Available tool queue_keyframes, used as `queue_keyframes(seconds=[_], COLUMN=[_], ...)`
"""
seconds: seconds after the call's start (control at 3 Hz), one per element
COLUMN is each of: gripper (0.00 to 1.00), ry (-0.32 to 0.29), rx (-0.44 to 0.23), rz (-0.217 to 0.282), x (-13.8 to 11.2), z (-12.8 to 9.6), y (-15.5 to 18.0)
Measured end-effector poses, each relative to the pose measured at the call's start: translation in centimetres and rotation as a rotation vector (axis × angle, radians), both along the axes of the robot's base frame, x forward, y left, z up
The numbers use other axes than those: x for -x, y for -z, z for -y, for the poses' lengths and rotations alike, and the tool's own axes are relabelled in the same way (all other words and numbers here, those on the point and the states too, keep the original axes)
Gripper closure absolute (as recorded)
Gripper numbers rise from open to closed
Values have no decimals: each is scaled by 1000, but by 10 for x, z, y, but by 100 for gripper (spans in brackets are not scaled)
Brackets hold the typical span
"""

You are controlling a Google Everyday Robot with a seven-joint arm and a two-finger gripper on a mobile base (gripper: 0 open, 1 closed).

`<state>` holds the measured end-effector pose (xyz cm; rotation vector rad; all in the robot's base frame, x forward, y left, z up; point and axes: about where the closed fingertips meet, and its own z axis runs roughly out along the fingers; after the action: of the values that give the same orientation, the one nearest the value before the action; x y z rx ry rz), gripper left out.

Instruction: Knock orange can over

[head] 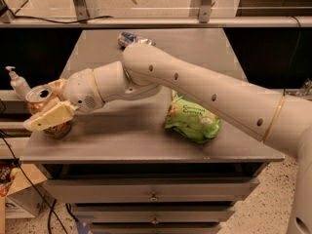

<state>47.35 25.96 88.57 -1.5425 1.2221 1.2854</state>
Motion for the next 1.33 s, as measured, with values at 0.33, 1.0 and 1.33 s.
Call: queue_keyframes(seconds=[0.33, 1.0, 1.33], gripper=[62, 100, 100], ry=[27, 167, 225], rx=[-25, 126, 342], rz=[-6, 118, 211], x=[-8, -54, -74], z=[3, 73, 109], y=[-1, -28, -35])
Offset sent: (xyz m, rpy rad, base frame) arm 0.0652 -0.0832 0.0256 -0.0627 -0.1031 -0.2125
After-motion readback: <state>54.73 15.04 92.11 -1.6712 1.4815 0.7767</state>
